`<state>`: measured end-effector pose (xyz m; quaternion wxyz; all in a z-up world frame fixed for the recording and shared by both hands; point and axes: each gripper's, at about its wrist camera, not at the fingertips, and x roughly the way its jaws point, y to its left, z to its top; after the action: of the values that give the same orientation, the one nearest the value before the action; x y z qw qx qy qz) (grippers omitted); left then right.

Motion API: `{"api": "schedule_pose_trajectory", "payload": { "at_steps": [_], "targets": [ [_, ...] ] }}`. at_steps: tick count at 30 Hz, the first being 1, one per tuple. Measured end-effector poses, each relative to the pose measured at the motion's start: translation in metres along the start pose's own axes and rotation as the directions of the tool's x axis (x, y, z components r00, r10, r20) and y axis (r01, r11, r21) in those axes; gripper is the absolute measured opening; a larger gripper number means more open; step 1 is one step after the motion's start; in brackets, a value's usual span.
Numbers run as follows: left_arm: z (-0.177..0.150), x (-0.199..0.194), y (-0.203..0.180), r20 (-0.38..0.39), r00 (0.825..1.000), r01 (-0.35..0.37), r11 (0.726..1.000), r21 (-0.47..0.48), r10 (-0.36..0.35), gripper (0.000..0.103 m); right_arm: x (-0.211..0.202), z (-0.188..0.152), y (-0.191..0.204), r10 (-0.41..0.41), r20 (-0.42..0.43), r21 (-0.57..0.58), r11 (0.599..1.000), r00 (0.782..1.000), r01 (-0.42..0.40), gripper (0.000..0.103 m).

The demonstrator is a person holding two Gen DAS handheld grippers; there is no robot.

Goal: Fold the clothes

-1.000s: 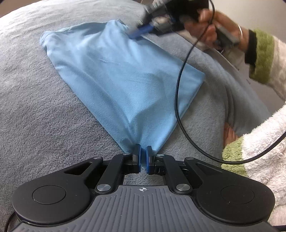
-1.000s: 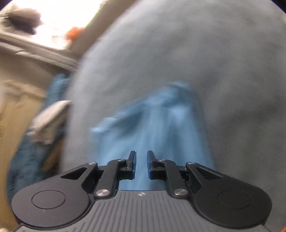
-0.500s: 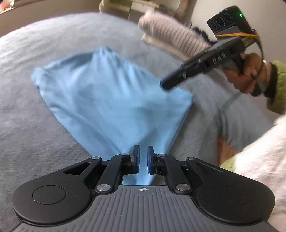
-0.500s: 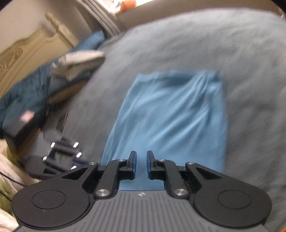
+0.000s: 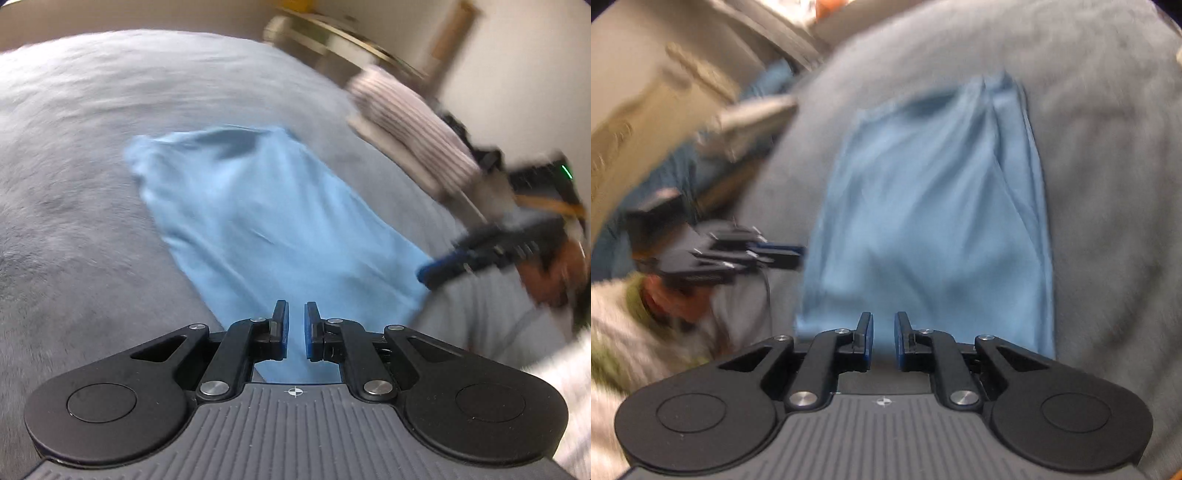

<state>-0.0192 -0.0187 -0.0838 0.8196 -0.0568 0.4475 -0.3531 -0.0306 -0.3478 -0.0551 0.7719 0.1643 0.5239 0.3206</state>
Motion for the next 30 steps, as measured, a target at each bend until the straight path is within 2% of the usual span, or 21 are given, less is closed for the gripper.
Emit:
{"api": "schedule_pose_trajectory", "payload": {
  "at_steps": [3, 5, 6, 8, 10, 13, 15, 18, 23, 25, 28, 30],
  "targets": [
    [0.006, 0.016, 0.030, 0.012, 0.998, -0.058, 0.992, -0.108, 0.060, 0.007, 0.013, 0.006, -0.015, -0.006, 0.066, 0.068, 0.998, 0.998, 0.002, 0.013],
    [0.010, 0.008, 0.049, 0.051, 0.996, -0.060, 0.978, -0.202, 0.071, 0.007, 0.022, 0.000, -0.034, -0.028, 0.063, 0.132, 0.991, 0.998, 0.019, 0.011],
    [0.013, 0.002, 0.058, 0.075, 0.994, -0.060, 0.968, -0.242, 0.080, 0.007, 0.024, -0.004, -0.041, -0.008, 0.074, 0.169, 0.986, 0.997, -0.005, 0.011],
    [0.022, -0.004, 0.065, 0.120, 0.991, -0.030, 0.965, -0.261, 0.063, 0.007, 0.025, -0.008, -0.051, 0.024, 0.097, 0.223, 0.974, 0.995, -0.045, 0.011],
    [0.032, 0.000, 0.065, 0.133, 0.991, 0.006, 0.968, -0.250, 0.029, 0.007, 0.026, -0.009, -0.050, 0.023, 0.100, 0.218, 0.975, 0.995, -0.044, 0.011],
    [0.040, 0.013, 0.068, 0.098, 0.995, 0.000, 0.974, -0.226, 0.023, 0.008, 0.028, -0.007, -0.053, 0.024, 0.095, 0.220, 0.974, 0.995, -0.045, 0.011],
    [0.041, 0.027, 0.084, 0.068, 0.993, -0.072, 0.963, -0.260, 0.093, 0.008, 0.029, -0.008, -0.054, 0.032, 0.095, 0.233, 0.971, 0.995, -0.053, 0.011],
    [0.041, 0.012, 0.103, 0.118, 0.989, -0.043, 0.933, -0.357, 0.090, 0.007, 0.026, -0.010, -0.053, 0.029, 0.095, 0.231, 0.972, 0.995, -0.051, 0.011],
    [0.058, 0.003, 0.095, 0.199, 0.979, 0.034, 0.947, -0.320, 0.032, 0.008, 0.028, -0.011, -0.053, 0.027, 0.087, 0.232, 0.972, 0.996, -0.046, 0.011],
    [0.066, 0.012, 0.092, 0.200, 0.980, 0.046, 0.953, -0.299, 0.016, 0.008, 0.027, -0.011, -0.055, 0.031, 0.083, 0.238, 0.970, 0.996, -0.050, 0.011],
    [0.076, 0.033, 0.099, 0.171, 0.983, -0.015, 0.952, -0.305, 0.070, 0.008, 0.031, -0.008, -0.055, 0.034, 0.078, 0.242, 0.969, 0.996, -0.052, 0.011],
    [0.077, 0.037, 0.114, 0.166, 0.975, -0.079, 0.933, -0.350, 0.145, 0.008, 0.033, -0.007, -0.054, 0.035, 0.077, 0.245, 0.968, 0.996, -0.053, 0.011]
  ]
}}
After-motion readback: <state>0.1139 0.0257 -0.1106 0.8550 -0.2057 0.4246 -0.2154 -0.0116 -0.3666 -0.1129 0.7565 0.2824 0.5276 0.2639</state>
